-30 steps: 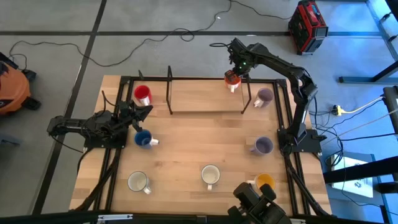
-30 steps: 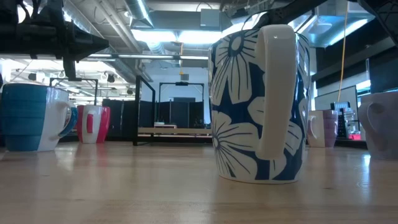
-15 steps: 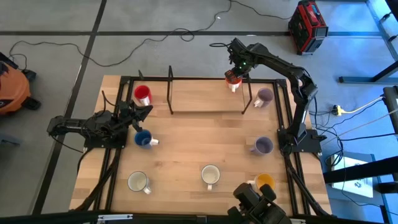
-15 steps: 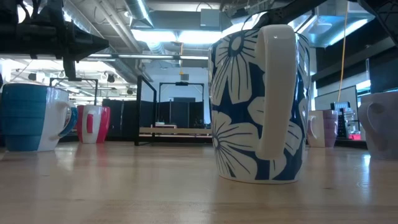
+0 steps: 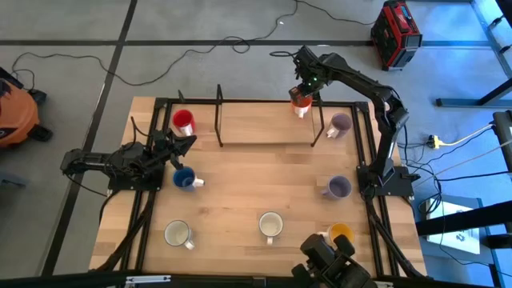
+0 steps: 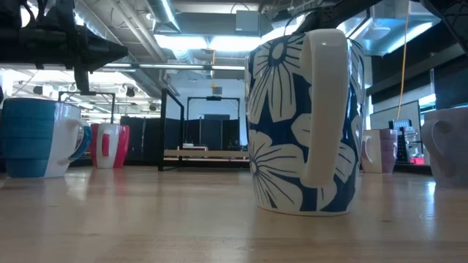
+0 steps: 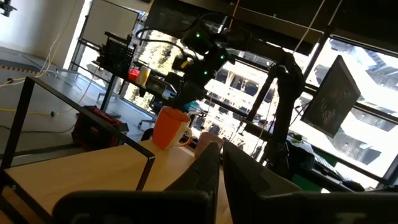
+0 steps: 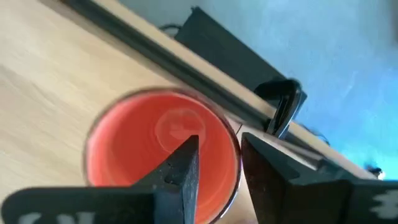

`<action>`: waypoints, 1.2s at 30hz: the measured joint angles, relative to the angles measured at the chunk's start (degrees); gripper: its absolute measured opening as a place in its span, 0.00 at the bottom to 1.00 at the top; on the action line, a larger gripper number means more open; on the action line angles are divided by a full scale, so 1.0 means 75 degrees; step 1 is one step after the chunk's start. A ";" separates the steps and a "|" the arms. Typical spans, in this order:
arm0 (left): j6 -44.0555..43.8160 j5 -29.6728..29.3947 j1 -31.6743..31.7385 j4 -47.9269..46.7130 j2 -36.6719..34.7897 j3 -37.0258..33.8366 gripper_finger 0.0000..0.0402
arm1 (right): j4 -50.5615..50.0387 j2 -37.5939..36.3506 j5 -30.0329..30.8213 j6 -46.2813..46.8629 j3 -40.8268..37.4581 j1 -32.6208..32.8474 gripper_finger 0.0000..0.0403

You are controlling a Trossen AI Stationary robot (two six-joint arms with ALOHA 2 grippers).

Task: Place coffee mugs
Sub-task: Put the yellow mug on the shelf

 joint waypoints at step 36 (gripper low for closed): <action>0.0390 0.1003 0.0000 -0.0009 0.0009 0.0000 0.04 | -0.1858 -0.2778 0.0084 0.1061 0.1094 0.3767 0.55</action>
